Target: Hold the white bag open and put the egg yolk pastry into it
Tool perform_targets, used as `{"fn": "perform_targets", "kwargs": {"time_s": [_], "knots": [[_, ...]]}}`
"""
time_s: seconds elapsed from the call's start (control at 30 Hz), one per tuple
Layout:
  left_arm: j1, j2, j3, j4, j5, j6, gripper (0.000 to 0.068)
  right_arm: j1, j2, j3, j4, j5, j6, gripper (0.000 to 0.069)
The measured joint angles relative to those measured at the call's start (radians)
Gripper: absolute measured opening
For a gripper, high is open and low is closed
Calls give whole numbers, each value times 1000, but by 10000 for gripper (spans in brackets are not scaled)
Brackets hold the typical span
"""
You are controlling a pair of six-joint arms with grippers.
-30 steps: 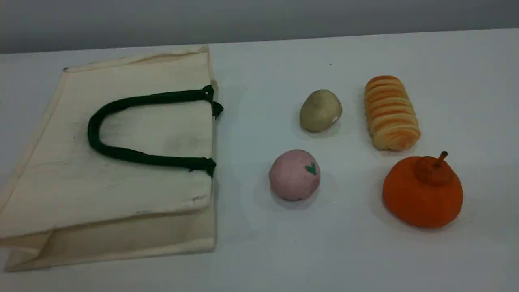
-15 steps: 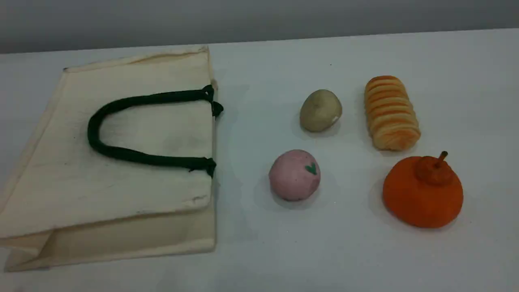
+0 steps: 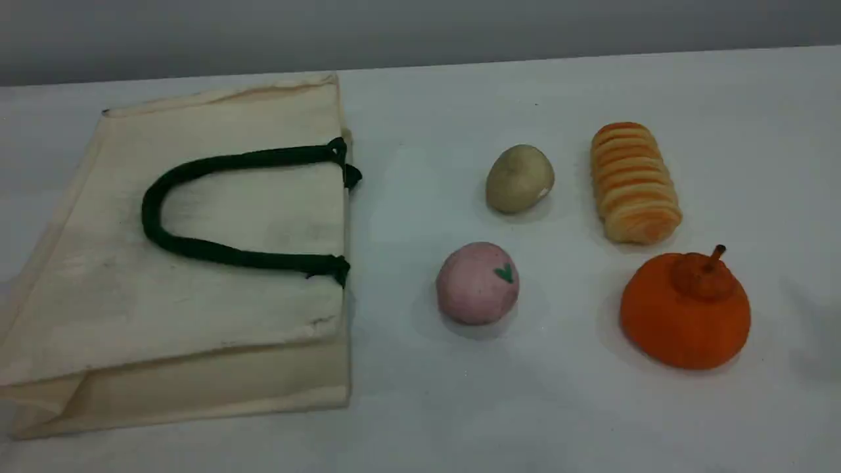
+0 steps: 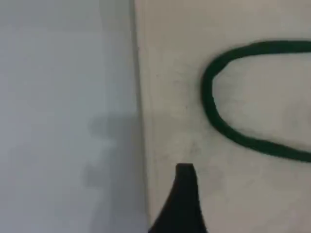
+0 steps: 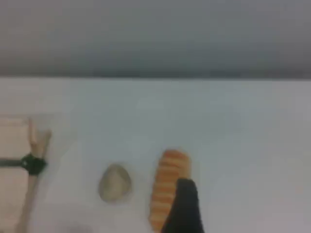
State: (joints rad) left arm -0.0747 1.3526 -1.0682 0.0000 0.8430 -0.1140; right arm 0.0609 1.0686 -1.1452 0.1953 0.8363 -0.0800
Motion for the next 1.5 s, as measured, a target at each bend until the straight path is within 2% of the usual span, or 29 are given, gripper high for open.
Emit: {"fn": "perform_targets", "kwargs": {"time_s": [0.37, 0.53, 0.67, 1.23, 1.5], "knots": [[0, 421, -84, -14, -140, 0, 582, 0, 144, 0, 6, -96, -32, 552], [0, 567, -106, -66, -210, 18, 582, 0, 144, 0, 8, -118, -32, 552], [0, 654, -141, -91, -202, 32, 582, 0, 144, 0, 8, -118, -32, 552], [-20, 747, -163, -163, -262, 53, 582, 0, 143, 0, 9, -138, -33, 552], [-22, 752, -163, -161, -268, 53, 575, 0, 143, 0, 9, -137, -33, 552]]}}
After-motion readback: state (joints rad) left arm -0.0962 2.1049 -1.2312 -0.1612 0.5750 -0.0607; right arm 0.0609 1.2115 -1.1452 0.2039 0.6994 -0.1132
